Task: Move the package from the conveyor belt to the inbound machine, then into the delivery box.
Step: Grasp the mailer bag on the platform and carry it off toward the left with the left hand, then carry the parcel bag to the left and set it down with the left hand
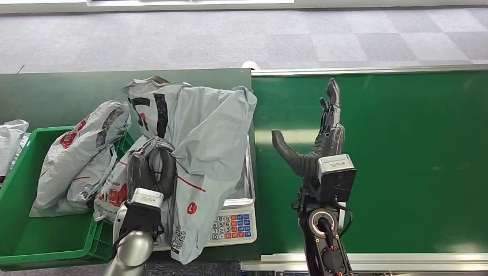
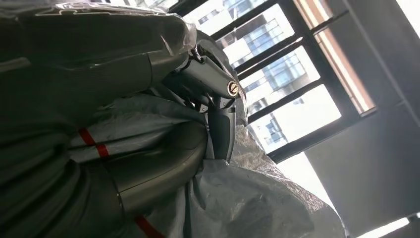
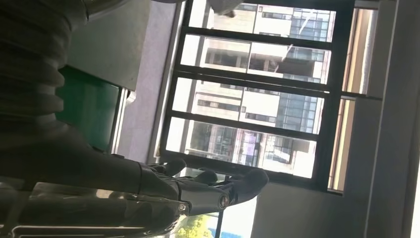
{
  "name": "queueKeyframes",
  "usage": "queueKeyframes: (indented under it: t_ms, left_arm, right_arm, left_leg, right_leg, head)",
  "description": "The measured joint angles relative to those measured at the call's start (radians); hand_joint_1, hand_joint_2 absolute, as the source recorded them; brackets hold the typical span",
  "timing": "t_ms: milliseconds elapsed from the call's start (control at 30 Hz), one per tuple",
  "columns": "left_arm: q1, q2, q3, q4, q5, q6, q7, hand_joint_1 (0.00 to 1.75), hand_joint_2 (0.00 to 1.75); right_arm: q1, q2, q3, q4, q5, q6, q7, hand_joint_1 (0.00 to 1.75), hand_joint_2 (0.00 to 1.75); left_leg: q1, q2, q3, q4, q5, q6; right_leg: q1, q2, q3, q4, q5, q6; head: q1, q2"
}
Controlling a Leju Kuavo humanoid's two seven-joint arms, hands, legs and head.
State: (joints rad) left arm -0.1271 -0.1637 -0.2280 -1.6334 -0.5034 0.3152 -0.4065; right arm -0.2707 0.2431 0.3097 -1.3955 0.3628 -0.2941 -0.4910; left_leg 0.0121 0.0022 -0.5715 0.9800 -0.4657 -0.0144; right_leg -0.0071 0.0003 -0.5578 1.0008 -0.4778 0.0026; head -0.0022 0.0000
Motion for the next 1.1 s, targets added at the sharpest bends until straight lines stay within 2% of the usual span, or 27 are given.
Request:
queueKeyframes:
  t_ms: [333, 467, 600, 933, 1033, 1100]
  left_arm:
    - [-0.022, 0.047, -0.016, -0.182, 0.091, 0.151, -0.118, 1.75, 1.75]
    - [-0.022, 0.060, -0.023, -0.223, 0.096, 0.171, -0.144, 1.75, 1.75]
    - [-0.022, 0.069, -0.041, -0.272, 0.065, 0.240, -0.182, 1.75, 1.75]
    - [-0.028, 0.081, -0.057, -0.324, 0.048, 0.273, -0.173, 1.74, 1.75]
    - [-0.036, 0.085, -0.051, -0.323, 0.035, 0.298, -0.138, 1.73, 1.75]
    - [-0.051, 0.086, -0.028, -0.307, -0.014, 0.326, -0.086, 1.72, 1.75]
  right_arm:
    - [0.005, -0.010, -0.087, 0.122, -0.067, 0.013, -0.063, 0.00, 1.75]
    - [0.009, -0.012, -0.100, 0.150, -0.072, 0.014, -0.066, 0.00, 1.75]
    - [0.010, -0.013, -0.111, 0.168, -0.081, 0.026, -0.066, 0.00, 1.75]
    - [0.015, -0.013, -0.126, 0.189, -0.082, 0.032, -0.066, 0.00, 1.75]
    - [0.016, -0.013, -0.127, 0.191, -0.083, 0.034, -0.066, 0.00, 1.75]
    - [0.019, -0.013, -0.128, 0.191, -0.082, 0.034, -0.064, 0.00, 1.75]
  left_leg:
    - [0.000, 0.000, 0.000, 0.000, 0.000, 0.000]
    - [0.000, 0.000, 0.000, 0.000, 0.000, 0.000]
    - [0.000, 0.000, 0.000, 0.000, 0.000, 0.000]
    - [0.000, 0.000, 0.000, 0.000, 0.000, 0.000]
    - [0.000, 0.000, 0.000, 0.000, 0.000, 0.000]
    - [0.000, 0.000, 0.000, 0.000, 0.000, 0.000]
  right_leg:
    - [0.000, 0.000, 0.000, 0.000, 0.000, 0.000]
    - [0.000, 0.000, 0.000, 0.000, 0.000, 0.000]
    - [0.000, 0.000, 0.000, 0.000, 0.000, 0.000]
    - [0.000, 0.000, 0.000, 0.000, 0.000, 0.000]
    - [0.000, 0.000, 0.000, 0.000, 0.000, 0.000]
    - [0.000, 0.000, 0.000, 0.000, 0.000, 0.000]
  head:
    - [0.000, 0.000]
    - [0.000, 0.000]
    - [0.000, 0.000]
    - [0.000, 0.000]
    - [0.000, 0.000]
    - [0.000, 0.000]
